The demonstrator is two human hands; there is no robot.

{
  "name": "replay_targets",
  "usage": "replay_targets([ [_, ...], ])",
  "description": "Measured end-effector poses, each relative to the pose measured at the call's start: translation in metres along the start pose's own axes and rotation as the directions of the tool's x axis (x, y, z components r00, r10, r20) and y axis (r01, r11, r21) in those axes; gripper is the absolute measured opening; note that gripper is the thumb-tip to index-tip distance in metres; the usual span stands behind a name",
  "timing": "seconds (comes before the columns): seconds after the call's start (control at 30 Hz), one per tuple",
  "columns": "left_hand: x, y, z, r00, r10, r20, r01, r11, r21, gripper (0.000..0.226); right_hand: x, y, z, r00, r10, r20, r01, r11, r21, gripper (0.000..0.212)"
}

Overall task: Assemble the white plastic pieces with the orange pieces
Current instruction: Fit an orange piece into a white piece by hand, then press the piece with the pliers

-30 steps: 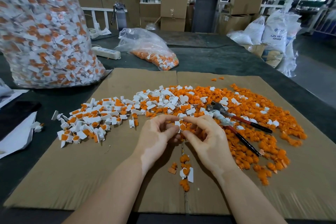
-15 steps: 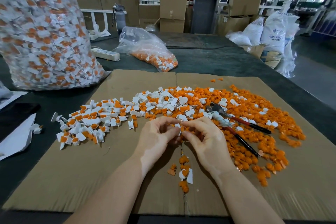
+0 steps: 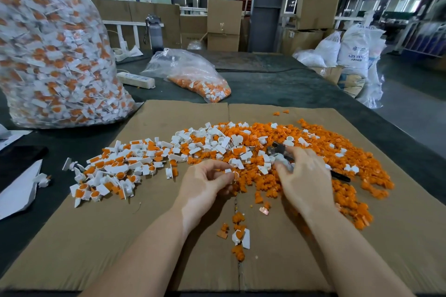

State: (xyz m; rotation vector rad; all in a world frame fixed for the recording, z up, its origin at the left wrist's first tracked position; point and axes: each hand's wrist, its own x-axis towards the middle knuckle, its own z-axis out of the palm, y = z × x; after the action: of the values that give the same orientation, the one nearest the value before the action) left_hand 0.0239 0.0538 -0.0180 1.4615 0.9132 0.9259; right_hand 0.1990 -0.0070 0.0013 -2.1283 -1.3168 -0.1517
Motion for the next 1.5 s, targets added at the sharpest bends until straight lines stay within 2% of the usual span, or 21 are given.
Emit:
replay_targets([
  [0.1,0.003,0.000,0.001,1.000,-0.010,-0.011,0.011,0.999,0.030,0.010,0.017,0.014,-0.011,0.949,0.228,0.218,-0.154,0.939,-0.309,0.057],
  [0.2,0.004,-0.001,0.002,1.000,-0.013,-0.022,0.014,0.999,0.037,0.010,0.027,0.023,-0.014,0.870,0.323,0.373,-0.163,0.902,-0.400,0.055],
  [0.37,0.005,0.002,0.002,0.999,-0.048,-0.025,0.049,0.999,0.010,0.011,0.030,0.023,-0.011,0.885,0.307,0.349,-0.145,0.897,-0.418,0.052],
  [0.5,0.008,0.007,0.002,0.989,-0.139,-0.045,0.131,0.980,-0.151,0.013,0.027,0.022,-0.016,0.930,0.231,0.285,-0.092,0.899,-0.427,0.046],
  [0.6,0.013,0.010,-0.001,0.978,-0.201,-0.049,0.184,0.953,-0.239,0.013,0.024,0.013,-0.026,0.964,0.092,0.248,0.000,0.938,-0.348,0.034],
  [0.67,0.016,0.013,-0.001,0.975,-0.219,-0.043,0.198,0.937,-0.288,0.014,0.022,0.000,-0.033,0.953,-0.008,0.303,0.079,0.971,-0.224,0.028],
  [0.73,0.018,0.015,0.000,0.973,-0.226,-0.036,0.201,0.918,-0.341,0.014,0.017,-0.015,-0.040,0.893,-0.065,0.444,0.104,0.992,-0.064,0.027],
  [0.83,0.020,0.020,0.003,0.972,-0.228,-0.050,0.193,0.904,-0.381,0.015,0.006,-0.032,-0.044,0.789,-0.106,0.605,0.052,0.993,0.105,0.029],
  [0.97,0.021,0.023,0.003,0.964,-0.233,-0.125,0.179,0.923,-0.340,0.010,-0.002,-0.040,-0.043,0.733,-0.105,0.672,0.006,0.989,0.148,0.034],
  [1.07,0.021,0.023,0.001,0.953,-0.243,-0.182,0.183,0.938,-0.293,0.008,-0.003,-0.042,-0.043,0.688,-0.093,0.720,-0.081,0.976,0.204,0.032],
  [1.17,0.020,0.022,0.002,0.945,-0.243,-0.217,0.187,0.950,-0.249,0.007,-0.004,-0.043,-0.042,0.656,-0.094,0.749,-0.109,0.970,0.216,0.032],
  [1.4,0.018,0.024,0.007,0.931,-0.277,-0.235,0.200,0.931,-0.305,0.010,-0.010,-0.047,-0.038,0.689,-0.132,0.713,-0.048,0.973,0.227,0.032],
  [1.5,0.018,0.026,0.008,0.932,-0.283,-0.226,0.199,0.922,-0.332,0.010,-0.009,-0.047,-0.038,0.712,-0.127,0.690,-0.055,0.970,0.235,0.039],
])
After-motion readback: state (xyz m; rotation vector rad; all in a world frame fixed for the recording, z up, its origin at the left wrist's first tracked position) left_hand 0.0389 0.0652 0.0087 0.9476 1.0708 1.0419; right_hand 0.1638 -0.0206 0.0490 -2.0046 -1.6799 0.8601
